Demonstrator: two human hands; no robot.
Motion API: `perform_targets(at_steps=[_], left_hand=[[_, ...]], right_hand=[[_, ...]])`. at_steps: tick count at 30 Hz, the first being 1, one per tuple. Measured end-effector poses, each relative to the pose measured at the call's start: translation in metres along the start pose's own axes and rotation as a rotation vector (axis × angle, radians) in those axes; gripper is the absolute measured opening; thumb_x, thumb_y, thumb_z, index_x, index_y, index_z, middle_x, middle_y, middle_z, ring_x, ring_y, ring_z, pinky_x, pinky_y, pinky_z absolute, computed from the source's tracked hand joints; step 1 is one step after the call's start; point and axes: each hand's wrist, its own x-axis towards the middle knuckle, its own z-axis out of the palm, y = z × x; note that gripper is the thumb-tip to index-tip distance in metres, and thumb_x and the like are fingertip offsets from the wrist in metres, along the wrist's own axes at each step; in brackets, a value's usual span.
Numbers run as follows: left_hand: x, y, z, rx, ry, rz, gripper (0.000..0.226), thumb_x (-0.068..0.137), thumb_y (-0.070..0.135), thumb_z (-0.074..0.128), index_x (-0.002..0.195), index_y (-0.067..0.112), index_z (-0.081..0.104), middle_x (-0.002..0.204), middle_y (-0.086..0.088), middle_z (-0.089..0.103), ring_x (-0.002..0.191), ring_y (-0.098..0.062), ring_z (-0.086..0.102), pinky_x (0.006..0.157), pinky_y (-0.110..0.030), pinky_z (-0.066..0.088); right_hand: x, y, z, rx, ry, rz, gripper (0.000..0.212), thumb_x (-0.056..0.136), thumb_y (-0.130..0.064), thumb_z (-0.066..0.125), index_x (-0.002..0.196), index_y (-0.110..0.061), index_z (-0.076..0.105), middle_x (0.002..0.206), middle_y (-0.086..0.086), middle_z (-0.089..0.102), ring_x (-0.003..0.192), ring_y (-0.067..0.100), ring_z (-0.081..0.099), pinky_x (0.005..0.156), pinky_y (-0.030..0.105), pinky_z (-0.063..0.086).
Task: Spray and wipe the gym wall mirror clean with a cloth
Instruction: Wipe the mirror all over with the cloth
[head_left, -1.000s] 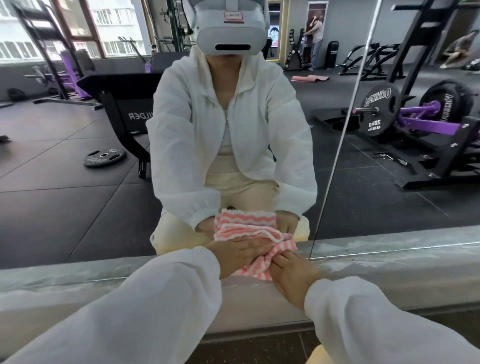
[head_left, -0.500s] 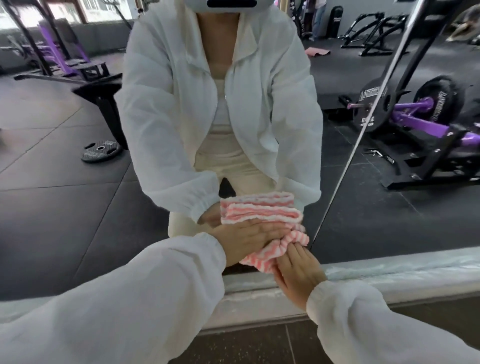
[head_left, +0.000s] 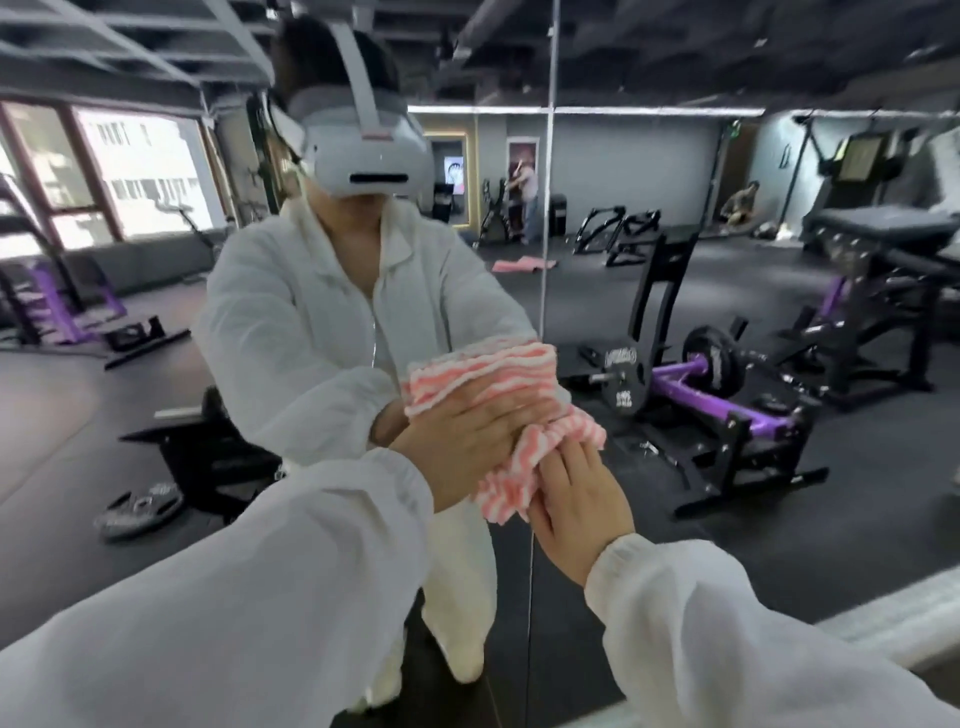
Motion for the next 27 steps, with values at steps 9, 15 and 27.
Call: perform_targets(at_steps=[9, 15, 27], left_hand=[[0.083, -0.052, -0.078, 0.148, 0.026, -0.388, 0.056, 0.083, 0.027, 0.029, 0.129, 0.013, 0.057, 0.136, -0.004, 0.054, 0.129, -0.025, 0.034, 0.111, -0.049, 0.013], [0.144, -0.046, -0.096, 0.102, 0.059, -0.630, 0.059, 0.079, 0.031, 0.034, 0.135, 0.016, 0.044, 0.136, -0.005, 0.053, 0.129, -0.023, 0.033, 0.109, -0.045, 0.013], [0.242, -0.087, -0.156, -0.002, 0.032, -0.894, 0.065, 0.087, 0.040, -0.001, 0.150, 0.022, -0.009, 0.155, 0.005, -0.017, 0.145, -0.015, -0.012, 0.116, -0.040, -0.005]], right_hand=[[0.084, 0.002, -0.116, -0.038, 0.297, -0.031, 0.050, 0.080, -0.026, 0.036, 0.124, -0.005, 0.047, 0.117, 0.016, 0.057, 0.107, 0.030, 0.047, 0.091, 0.041, 0.050], [0.117, 0.033, -0.142, -0.220, 0.260, -0.084, 0.065, 0.083, -0.028, 0.030, 0.134, 0.008, 0.047, 0.130, 0.029, 0.052, 0.125, 0.043, 0.046, 0.111, 0.049, 0.017], [0.210, 0.108, -0.206, -0.239, 0.315, -0.032, 0.079, 0.087, -0.045, 0.000, 0.147, 0.007, -0.001, 0.150, 0.037, 0.011, 0.137, 0.057, 0.009, 0.113, 0.061, 0.012]])
